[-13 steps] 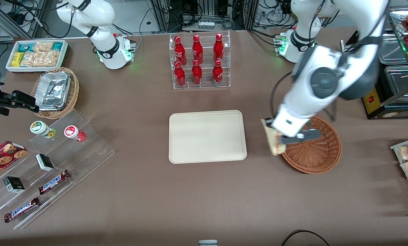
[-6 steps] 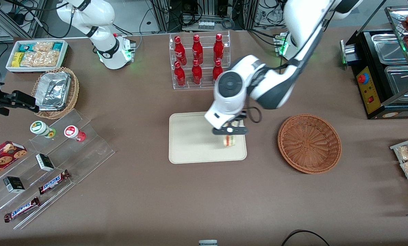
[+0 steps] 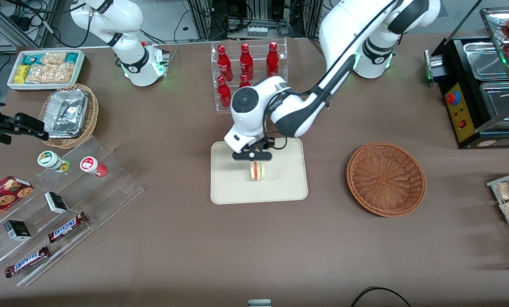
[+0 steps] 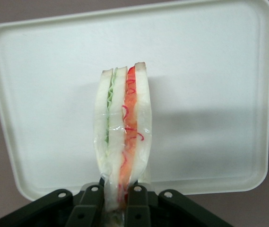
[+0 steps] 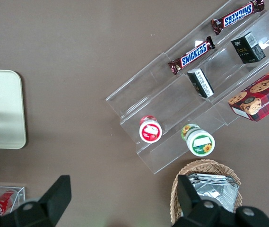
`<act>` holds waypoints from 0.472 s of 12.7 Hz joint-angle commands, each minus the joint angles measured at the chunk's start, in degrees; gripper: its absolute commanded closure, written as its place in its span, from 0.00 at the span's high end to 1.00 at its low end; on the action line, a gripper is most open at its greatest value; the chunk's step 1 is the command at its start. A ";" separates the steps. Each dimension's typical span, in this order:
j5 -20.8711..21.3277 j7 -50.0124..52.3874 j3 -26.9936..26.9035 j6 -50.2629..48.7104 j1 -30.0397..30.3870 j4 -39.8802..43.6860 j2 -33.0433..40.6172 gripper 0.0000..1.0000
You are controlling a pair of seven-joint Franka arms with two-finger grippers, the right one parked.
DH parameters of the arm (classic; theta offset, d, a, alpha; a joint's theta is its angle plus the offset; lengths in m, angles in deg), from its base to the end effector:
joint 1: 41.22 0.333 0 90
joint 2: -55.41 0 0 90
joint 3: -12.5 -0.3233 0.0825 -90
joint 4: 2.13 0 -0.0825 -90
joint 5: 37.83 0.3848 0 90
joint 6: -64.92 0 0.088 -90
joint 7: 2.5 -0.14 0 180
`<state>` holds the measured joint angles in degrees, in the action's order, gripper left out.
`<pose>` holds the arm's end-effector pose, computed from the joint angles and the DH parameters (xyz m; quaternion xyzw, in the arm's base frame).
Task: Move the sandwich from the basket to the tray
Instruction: 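Lower the sandwich onto the tray and open the left gripper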
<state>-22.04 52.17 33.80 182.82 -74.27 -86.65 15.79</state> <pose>0.4633 -0.5399 0.2569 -0.9991 0.0299 0.0154 0.0242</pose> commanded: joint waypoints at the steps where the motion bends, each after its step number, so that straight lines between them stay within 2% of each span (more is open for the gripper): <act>1: 1.96 1.49 -0.56 1.10 -1.49 2.25 -2.65 0.00; 6: 4.69 3.68 -1.35 4.09 -1.49 2.08 -5.20 0.00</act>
<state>-19.19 53.65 33.07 185.98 -75.04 -86.51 12.32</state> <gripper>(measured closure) 0.841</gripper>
